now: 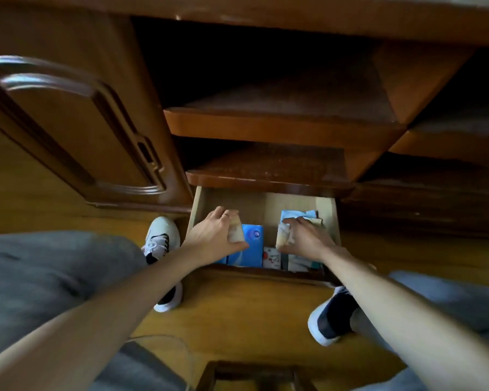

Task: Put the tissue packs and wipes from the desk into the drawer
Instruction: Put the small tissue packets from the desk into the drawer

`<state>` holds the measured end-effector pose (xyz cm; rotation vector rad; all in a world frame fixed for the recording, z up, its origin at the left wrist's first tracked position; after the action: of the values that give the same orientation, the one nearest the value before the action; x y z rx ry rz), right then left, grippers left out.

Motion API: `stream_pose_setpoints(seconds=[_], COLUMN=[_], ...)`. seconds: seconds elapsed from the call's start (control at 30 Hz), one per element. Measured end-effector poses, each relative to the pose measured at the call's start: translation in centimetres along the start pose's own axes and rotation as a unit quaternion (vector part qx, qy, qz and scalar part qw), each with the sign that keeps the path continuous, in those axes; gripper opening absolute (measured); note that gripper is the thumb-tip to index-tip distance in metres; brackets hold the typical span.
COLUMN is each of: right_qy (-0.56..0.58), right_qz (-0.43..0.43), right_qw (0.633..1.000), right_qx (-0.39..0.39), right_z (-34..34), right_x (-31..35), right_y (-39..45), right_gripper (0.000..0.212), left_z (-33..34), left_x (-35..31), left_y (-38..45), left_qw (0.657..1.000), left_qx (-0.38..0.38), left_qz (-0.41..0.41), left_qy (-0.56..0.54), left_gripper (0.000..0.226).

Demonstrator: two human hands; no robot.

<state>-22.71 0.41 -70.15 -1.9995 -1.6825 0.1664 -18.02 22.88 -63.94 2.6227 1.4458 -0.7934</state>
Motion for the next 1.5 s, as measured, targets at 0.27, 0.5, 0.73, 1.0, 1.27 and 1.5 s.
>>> stream_pose_setpoints(seconds=[0.27, 0.5, 0.73, 1.0, 1.27, 1.5], right_qy=[-0.083, -0.078, 0.039, 0.036, -0.135, 0.405], right_qz=[-0.018, -0.05, -0.061, 0.018, -0.014, -0.027], right_qw=[0.996, 0.994, 0.995, 0.996, 0.989, 0.892], right_qx=[-0.03, 0.054, 0.073, 0.076, 0.063, 0.2], right_z=[4.2, 5.6, 4.7, 5.0, 5.9, 2.3], right_x=[1.1, 1.4, 1.0, -0.7, -0.4, 5.3], right_y=[6.4, 7.9, 8.2, 9.5, 8.3, 4.0], right_gripper=[0.081, 0.093, 0.097, 0.055, 0.044, 0.053], left_z=[1.0, 1.3, 1.0, 1.7, 2.4, 3.0], left_x=[2.5, 1.4, 0.9, 1.9, 1.5, 0.6], left_y=[0.5, 0.6, 0.7, 0.8, 1.3, 1.8], left_qw=[1.0, 0.999, 0.999, 0.998, 0.996, 0.994], left_qx=[-0.009, -0.003, -0.001, 0.016, 0.022, 0.023], left_qz=[-0.02, -0.016, -0.008, -0.017, -0.013, -0.008], left_qy=[-0.019, -0.028, -0.044, -0.066, -0.089, -0.106], left_gripper=[0.086, 0.083, 0.083, 0.084, 0.086, 0.108])
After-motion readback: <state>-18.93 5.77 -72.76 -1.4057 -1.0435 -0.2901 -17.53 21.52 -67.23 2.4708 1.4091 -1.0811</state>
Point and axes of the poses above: each hand's wrist, its own y-axis towards the middle knuckle, its own z-axis out of the palm, x = y × z, the point moved 8 cm from there along y, towards the middle knuckle, and after that the axes turned 4 degrees about z, right-handed, at the moved point
